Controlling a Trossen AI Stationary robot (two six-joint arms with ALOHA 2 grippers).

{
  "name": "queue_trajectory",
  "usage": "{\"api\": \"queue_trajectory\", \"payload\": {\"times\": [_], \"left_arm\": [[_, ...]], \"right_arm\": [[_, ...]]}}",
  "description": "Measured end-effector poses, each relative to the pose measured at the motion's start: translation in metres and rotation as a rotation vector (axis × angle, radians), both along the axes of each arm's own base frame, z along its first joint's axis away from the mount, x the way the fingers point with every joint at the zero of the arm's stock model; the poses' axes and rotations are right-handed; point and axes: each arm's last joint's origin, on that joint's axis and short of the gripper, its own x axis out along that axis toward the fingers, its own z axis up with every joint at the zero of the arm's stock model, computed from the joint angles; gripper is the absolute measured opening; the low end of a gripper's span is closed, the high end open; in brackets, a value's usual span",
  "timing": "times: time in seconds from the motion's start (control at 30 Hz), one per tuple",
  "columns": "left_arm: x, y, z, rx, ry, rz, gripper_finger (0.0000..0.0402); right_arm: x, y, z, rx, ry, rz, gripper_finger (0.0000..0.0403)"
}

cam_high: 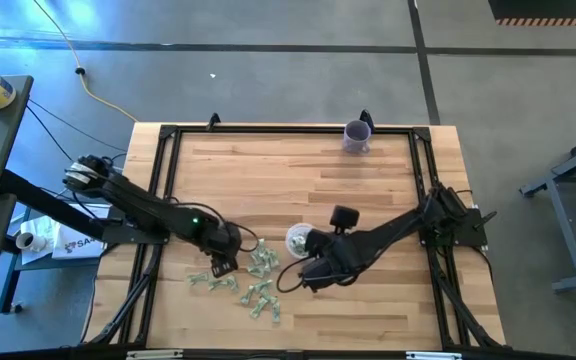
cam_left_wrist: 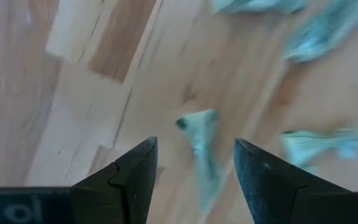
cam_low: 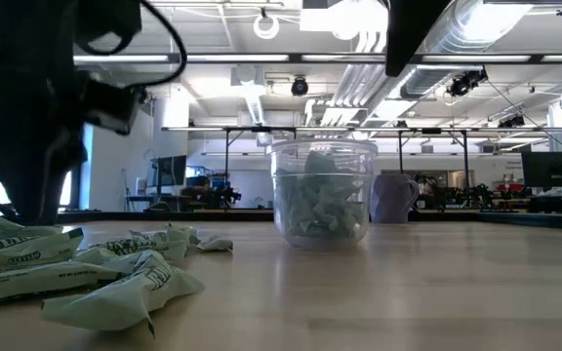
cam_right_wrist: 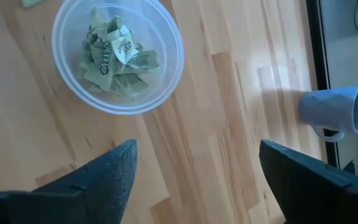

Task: Pick and place Stevia / Truvia into bins
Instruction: Put the stevia packet into the bin

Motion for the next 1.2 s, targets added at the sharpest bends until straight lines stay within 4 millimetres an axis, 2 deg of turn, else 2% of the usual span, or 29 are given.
{"api": "queue_trajectory", "payload": {"times": [0.17,0.27,0.37,0.53,0.6,0.7,0.73,0.9,0.97,1.03,1.1,1.2], "left_arm": [[0.002,0.000,-0.019,0.051,0.118,0.001,0.0245],[0.002,-0.001,-0.025,0.063,0.146,-0.001,0.0225],[0.002,0.000,-0.025,0.082,0.148,-0.001,0.0167],[0.004,0.002,-0.025,0.132,0.116,-0.017,0.0029],[0.008,0.005,-0.023,0.148,0.101,-0.010,0.0024],[0.019,0.011,-0.010,0.157,0.065,-0.014,0.0036],[0.026,0.014,-0.001,0.148,0.031,-0.012,0.0034],[0.057,0.026,0.075,0.123,-0.269,-0.047,0.0022],[0.072,0.029,0.107,0.123,-0.435,-0.087,0.0022],[0.083,0.029,0.129,0.118,-0.555,-0.142,0.0023],[0.098,0.029,0.135,0.125,-0.631,-0.188,0.0023],[0.124,0.031,0.119,0.134,-0.651,-0.208,0.0023]], "right_arm": [[-0.003,0.006,0.000,0.004,-0.018,-0.010,0.0327],[-0.004,0.009,0.000,0.004,-0.017,-0.002,0.0325],[-0.006,0.011,0.002,0.005,-0.016,0.015,0.0319],[-0.016,0.005,0.024,-0.005,-0.101,0.005,0.0305],[-0.022,0.002,0.035,-0.006,-0.145,-0.004,0.0300],[-0.032,-0.006,0.054,-0.017,-0.224,-0.022,0.0293],[-0.035,-0.011,0.060,-0.020,-0.249,-0.028,0.0290],[-0.053,-0.032,0.084,0.000,-0.321,-0.067,0.0279],[-0.065,-0.042,0.086,0.016,-0.317,-0.089,0.0275],[-0.080,-0.051,0.083,0.056,-0.302,-0.130,0.0272],[-0.098,-0.058,0.076,0.101,-0.285,-0.183,0.0271],[-0.125,-0.066,0.060,0.141,-0.268,-0.275,0.0271]]}}
